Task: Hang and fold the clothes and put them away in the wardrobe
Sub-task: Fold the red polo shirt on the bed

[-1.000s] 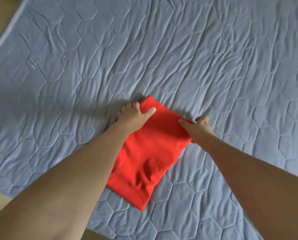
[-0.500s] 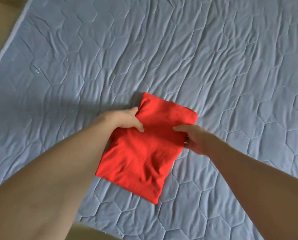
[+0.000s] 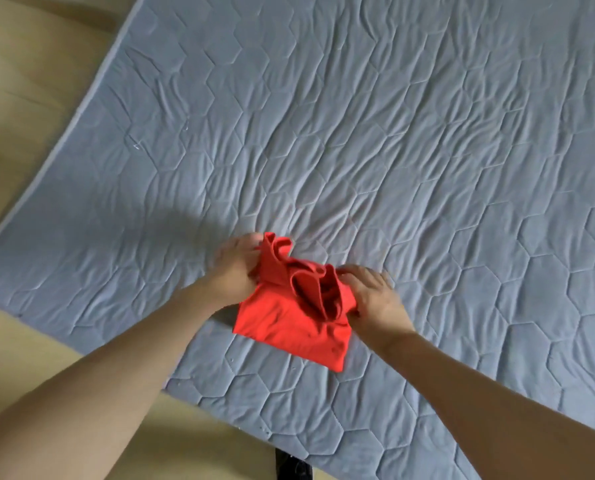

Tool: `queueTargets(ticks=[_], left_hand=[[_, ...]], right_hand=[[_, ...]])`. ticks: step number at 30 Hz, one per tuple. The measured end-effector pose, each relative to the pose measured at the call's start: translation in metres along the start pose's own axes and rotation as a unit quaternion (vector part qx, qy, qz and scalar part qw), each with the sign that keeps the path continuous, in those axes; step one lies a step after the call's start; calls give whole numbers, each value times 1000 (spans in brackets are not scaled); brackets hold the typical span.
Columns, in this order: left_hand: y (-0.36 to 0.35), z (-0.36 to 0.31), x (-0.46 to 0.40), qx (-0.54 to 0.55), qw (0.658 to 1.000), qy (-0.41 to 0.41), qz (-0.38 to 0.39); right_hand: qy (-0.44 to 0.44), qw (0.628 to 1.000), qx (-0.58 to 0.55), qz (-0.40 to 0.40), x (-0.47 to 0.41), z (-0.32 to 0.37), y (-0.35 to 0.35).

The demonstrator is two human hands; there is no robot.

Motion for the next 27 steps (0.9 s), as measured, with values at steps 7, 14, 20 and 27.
queueTargets(ticks=[7,14,20,27], left_hand=[[-8,-8,56,-31,970,88,223],[-42,2,32,123,941,311,-60],[-72,17,23,321,858,390,-94],[-37,-4,41,434,812,363,-143]], right_hand=[[-84,931,212,286,53,5,-55],[-458,870,-115,143,51,1,-84],[-574,698,-429,-2,44,-14,-107],[-610,581,-529,104,41,11,-71]])
Point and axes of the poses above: each hand's wrist, its own x-axis away from the middle knuckle, its own y-axis out of the back of the hand, z = x × y, the point moved 4 cm from there along -x, towards the middle knuckle, and after that the axes turned 13 degrees about -y, right-handed, at the moved point
